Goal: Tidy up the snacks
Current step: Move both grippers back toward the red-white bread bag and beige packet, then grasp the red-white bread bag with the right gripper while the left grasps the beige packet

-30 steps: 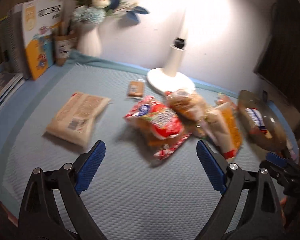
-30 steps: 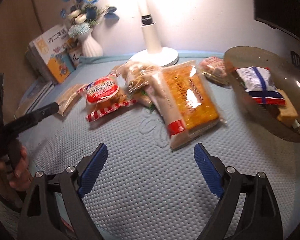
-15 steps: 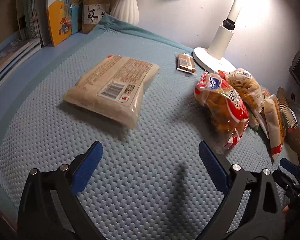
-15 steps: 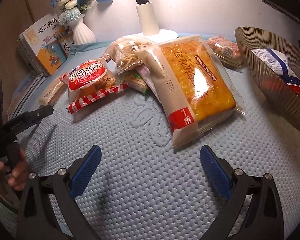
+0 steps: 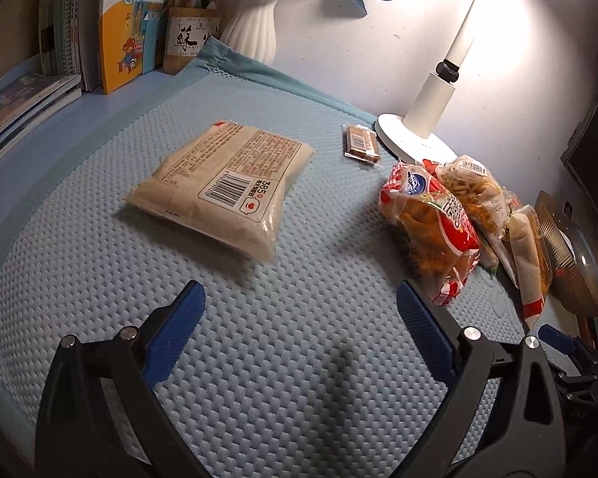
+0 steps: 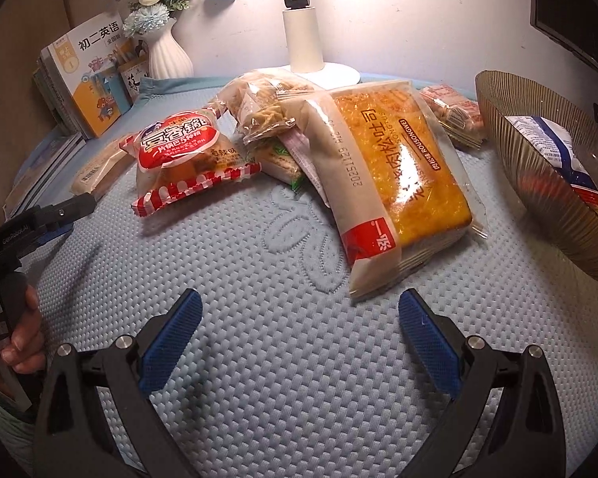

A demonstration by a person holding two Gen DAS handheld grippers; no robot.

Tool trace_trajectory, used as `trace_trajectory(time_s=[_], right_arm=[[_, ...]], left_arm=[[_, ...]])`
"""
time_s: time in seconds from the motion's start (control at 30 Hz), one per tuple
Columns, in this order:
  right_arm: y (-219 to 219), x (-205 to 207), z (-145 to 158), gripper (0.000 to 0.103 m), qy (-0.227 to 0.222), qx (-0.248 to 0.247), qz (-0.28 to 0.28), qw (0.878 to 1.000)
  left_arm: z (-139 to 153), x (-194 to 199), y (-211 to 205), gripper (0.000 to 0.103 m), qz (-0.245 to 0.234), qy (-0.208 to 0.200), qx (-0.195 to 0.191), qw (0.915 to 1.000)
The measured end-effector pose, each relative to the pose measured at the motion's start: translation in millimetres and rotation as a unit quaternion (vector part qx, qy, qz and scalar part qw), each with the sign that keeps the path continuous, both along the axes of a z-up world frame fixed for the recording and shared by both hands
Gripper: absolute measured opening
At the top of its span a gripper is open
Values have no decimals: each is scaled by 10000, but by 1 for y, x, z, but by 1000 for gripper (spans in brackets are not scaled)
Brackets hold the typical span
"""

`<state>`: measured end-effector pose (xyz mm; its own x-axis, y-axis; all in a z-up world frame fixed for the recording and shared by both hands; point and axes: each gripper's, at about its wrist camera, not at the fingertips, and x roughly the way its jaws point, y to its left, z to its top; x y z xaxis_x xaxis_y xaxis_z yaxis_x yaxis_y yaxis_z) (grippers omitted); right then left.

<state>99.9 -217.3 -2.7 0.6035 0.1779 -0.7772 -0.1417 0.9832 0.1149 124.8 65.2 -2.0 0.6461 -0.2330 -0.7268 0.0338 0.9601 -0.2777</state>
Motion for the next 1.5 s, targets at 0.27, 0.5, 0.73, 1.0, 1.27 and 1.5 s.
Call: trace_trajectory(time_s=[0.27, 0.5, 0.73, 1.0, 1.27, 1.5], right_arm=[[1, -3, 2, 98, -38, 26, 86, 10000], [9, 17, 26, 98, 402, 890, 496, 9940], [70, 68, 61, 98, 15, 485, 1196, 9916], [90, 121, 24, 98, 497, 554, 1260, 9892], [108, 128, 13, 98, 285, 109, 1355, 9903], [120, 116, 13, 77, 66, -228, 1493, 9885]], left_arm=[[-3, -1, 16, 97, 95, -2, -493, 9987], [7, -4, 21, 98, 29, -60, -590, 9982], [47, 43, 37, 98, -85, 134, -28, 9999], [19, 99, 34, 100, -212, 180, 697, 9972], [3, 105, 34, 100, -485, 221, 462, 9975], [-1, 107, 24, 83, -529, 332, 964, 9934]])
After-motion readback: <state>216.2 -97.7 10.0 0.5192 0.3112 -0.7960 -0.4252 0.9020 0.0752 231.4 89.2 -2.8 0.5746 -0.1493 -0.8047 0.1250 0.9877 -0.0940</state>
